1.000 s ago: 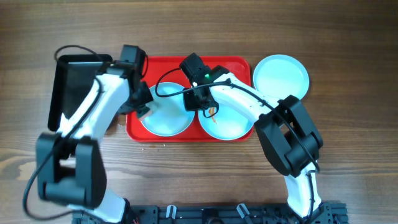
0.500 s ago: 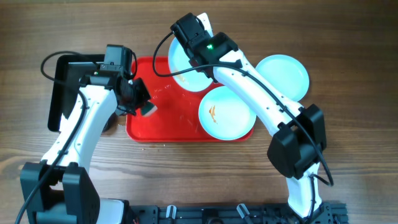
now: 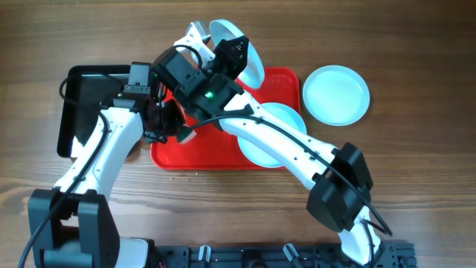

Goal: Clean dirty plates on tray and stack at the side
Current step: 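Carry the left plate with the right gripper onto the plate at right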

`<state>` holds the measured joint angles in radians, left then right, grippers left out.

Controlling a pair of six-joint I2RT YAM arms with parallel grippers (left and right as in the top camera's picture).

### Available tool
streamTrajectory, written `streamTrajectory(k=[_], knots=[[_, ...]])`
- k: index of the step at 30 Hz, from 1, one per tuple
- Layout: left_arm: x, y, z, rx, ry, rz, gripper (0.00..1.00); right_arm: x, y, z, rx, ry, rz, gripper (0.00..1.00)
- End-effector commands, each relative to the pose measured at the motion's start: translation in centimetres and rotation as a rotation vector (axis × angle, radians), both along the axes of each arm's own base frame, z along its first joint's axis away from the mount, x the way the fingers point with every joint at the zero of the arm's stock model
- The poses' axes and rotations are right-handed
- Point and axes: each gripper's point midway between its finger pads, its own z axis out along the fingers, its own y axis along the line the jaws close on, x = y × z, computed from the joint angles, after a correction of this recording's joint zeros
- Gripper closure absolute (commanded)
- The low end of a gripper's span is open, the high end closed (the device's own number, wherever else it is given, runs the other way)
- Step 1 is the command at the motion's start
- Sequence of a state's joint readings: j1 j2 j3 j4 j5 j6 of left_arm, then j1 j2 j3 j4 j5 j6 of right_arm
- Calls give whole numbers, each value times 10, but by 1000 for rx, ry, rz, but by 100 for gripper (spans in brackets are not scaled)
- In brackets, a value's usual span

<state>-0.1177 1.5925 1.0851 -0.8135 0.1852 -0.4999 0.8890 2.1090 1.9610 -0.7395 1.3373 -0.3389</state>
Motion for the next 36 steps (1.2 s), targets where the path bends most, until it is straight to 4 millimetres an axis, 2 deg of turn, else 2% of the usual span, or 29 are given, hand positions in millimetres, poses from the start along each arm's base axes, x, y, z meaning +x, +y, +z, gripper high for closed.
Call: streamTrajectory(k=[1,4,6,8,9,11,13,14,15,17,19,20,22,25,26,28,29,31,33,34,36], knots=[[-3,-4,-4,-15,15,-7,96,-8,-11,37,-30,-66,-44,96],[-3,-4,-4,-15,15,-7,96,-8,-11,37,-20,-71,-44,96],[-3,-4,-4,-15,15,-7,96,-8,-10,31,61,-93,-41,96],[-3,-4,-4,-15,16,-7,96,-7,2,-13,227,71,44,96],[-3,-4,-4,-15,16,-7,96,-6,-3,-21,261,87,29,96],[-3,-4,-4,-15,16,-7,96,-5,-18,-12,227,32,-27,96],[-3,-4,-4,-15,15,-6,96,-5,-23,4,157,11,-28,96],[-3,-4,-4,-15,15,-6,96,-6,-23,8,192,-3,-25,96],[-3,-4,-4,-15,15,-6,96,-6,-18,0,259,38,0,96],[-3,-4,-4,-15,15,-6,96,-1,-14,-36,362,203,48,96],[-4,-4,-4,-15,19,-6,96,3,-39,-15,376,139,-11,96],[-4,-4,-4,-15,18,-6,96,1,-40,-8,433,146,4,96],[-3,-4,-4,-15,15,-6,96,3,-43,-16,592,276,59,96],[-3,-4,-4,-15,15,-6,96,11,-75,-46,798,456,5,96],[-3,-4,-4,-15,15,-6,96,14,-95,-58,921,546,-21,96],[-3,-4,-4,-15,16,-6,96,23,-132,-63,1056,586,-73,96],[-4,-4,-4,-15,18,-6,96,29,-160,-64,1159,598,-107,96],[-4,-4,-4,-15,20,-6,96,30,-199,-63,1338,621,-141,96],[-4,-4,-4,-15,19,-6,96,29,-255,-69,1449,581,-235,96],[-4,-4,-4,-15,19,-6,96,24,-286,-79,1473,555,-308,96],[-4,-4,-4,-15,18,-6,96,10,-328,-110,1521,541,-429,96]])
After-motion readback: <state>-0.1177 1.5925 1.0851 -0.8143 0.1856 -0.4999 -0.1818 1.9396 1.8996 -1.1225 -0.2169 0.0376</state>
